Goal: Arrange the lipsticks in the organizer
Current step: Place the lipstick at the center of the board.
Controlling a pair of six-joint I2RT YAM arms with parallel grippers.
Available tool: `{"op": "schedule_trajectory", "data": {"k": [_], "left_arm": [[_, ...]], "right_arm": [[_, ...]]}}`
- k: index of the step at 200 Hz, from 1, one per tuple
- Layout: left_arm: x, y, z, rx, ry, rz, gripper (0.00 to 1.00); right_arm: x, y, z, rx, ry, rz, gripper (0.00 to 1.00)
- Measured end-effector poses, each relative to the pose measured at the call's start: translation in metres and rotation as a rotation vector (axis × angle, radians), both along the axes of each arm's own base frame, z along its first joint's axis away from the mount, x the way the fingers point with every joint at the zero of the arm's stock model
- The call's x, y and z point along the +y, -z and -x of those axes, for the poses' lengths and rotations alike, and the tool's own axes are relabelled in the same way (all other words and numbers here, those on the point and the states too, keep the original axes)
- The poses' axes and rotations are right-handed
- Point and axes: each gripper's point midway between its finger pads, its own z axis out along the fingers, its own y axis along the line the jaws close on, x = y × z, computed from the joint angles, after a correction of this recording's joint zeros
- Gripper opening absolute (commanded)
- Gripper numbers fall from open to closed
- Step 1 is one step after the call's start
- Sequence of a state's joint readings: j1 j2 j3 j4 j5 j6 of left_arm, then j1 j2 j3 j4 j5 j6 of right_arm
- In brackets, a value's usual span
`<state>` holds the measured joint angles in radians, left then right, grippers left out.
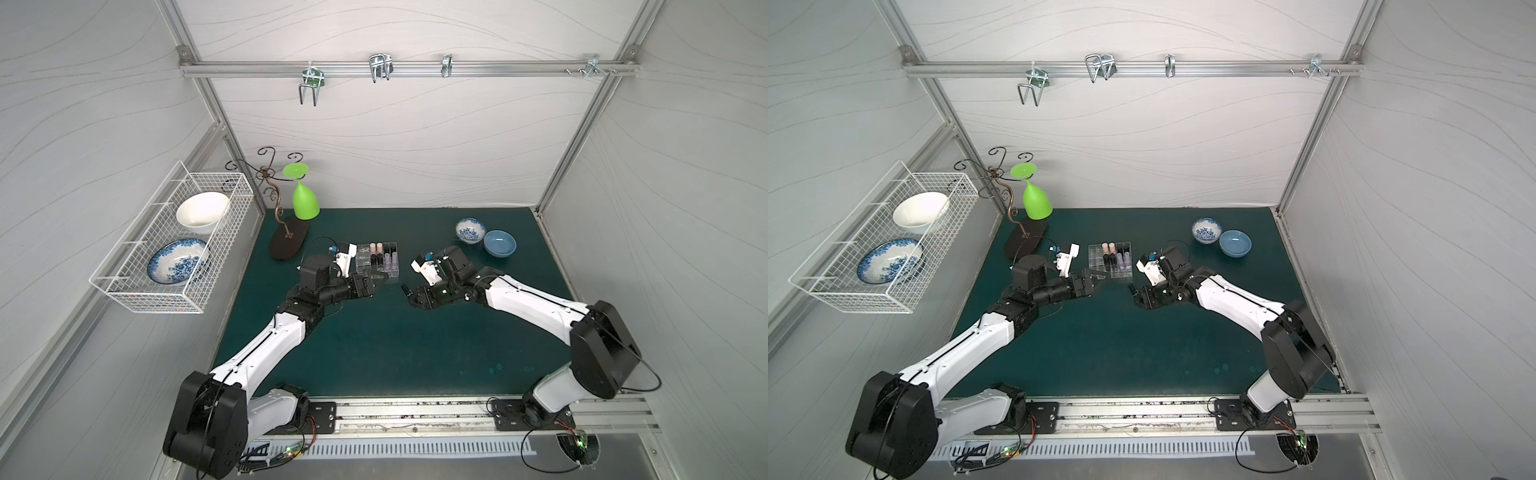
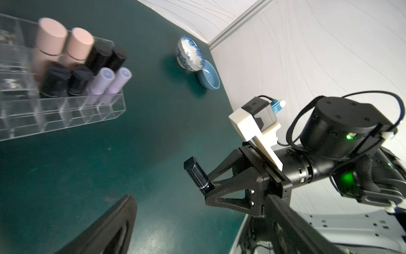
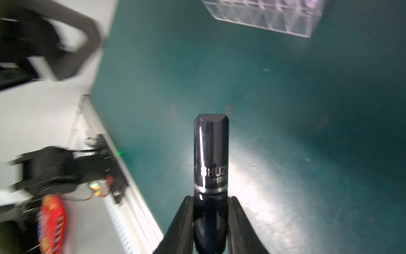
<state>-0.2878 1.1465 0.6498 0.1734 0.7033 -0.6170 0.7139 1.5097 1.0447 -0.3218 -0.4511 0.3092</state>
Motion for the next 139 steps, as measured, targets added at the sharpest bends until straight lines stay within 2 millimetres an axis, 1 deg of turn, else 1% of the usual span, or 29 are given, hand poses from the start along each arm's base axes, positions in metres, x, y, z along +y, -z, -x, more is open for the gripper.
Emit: {"op": "schedule_trajectory", "data": {"k": [18, 41, 58, 67, 90, 114, 126, 139], "left_arm": [[-0.005, -0.014, 0.006, -0.017, 0.041, 0.038, 0.89], [-0.009, -0.031, 0.011, -0.048, 0.082, 0.073, 0.87], [-0.012, -0.035, 0.014, -0.052, 0.106, 0.088, 0.85], [-0.014, -0.036, 0.016, -0.051, 0.117, 0.095, 0.82], [-0.020, -0.041, 0.022, -0.056, 0.155, 0.111, 0.81], [-0.027, -0.047, 0.029, -0.072, 0.190, 0.104, 0.80], [-0.028, -0.050, 0.030, -0.087, 0.194, 0.096, 0.79], [-0.028, -0.051, 0.031, -0.094, 0.191, 0.086, 0.77]], "right_arm": [[0.002, -0.026, 0.008, 0.001, -0.033, -0.094, 0.28], [0.006, -0.051, 0.018, 0.007, -0.072, -0.191, 0.29], [0.008, -0.064, 0.026, 0.013, -0.101, -0.246, 0.29], [0.009, -0.069, 0.029, 0.017, -0.114, -0.267, 0.29], [0.010, -0.075, 0.035, 0.033, -0.140, -0.300, 0.29], [0.011, -0.076, 0.036, 0.044, -0.144, -0.310, 0.28], [0.010, -0.073, 0.033, 0.035, -0.127, -0.293, 0.27], [0.006, -0.063, 0.027, 0.021, -0.093, -0.240, 0.27]]}}
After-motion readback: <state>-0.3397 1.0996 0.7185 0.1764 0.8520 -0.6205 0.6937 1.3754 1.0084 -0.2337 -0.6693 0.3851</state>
